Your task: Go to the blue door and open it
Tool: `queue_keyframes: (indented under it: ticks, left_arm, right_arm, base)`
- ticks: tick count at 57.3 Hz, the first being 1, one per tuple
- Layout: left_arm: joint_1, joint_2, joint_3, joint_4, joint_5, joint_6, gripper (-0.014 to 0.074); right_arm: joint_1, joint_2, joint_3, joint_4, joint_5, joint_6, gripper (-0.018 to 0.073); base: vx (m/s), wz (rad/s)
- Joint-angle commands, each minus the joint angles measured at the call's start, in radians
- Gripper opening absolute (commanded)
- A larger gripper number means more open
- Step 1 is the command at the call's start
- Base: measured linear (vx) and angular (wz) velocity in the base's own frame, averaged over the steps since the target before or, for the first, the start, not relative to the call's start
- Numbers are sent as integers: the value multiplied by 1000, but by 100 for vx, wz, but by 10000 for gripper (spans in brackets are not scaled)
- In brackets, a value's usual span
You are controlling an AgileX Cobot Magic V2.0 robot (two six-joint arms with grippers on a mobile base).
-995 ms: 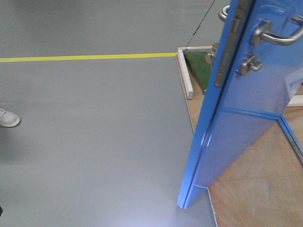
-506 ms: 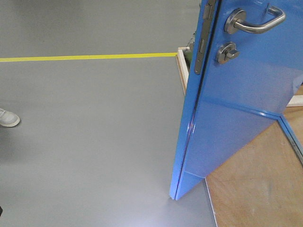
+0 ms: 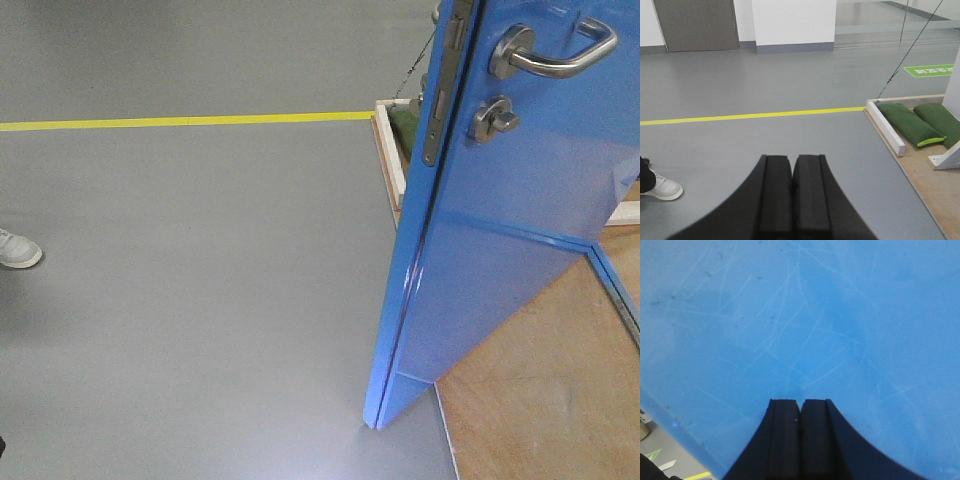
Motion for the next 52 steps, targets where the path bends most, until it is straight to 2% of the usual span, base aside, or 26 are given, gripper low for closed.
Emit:
queue_keyframes:
  ticks: [1, 52]
  left_arm:
    - [-6, -11, -26, -5, -77, -1, 73]
    - [-6, -11, -26, -5, -77, -1, 73]
  right_arm:
    - [0, -29, -30, 12, -84, -10, 12]
    - [0, -29, -30, 7, -84, -10, 12]
  base:
    - [0, 0]
    - [0, 0]
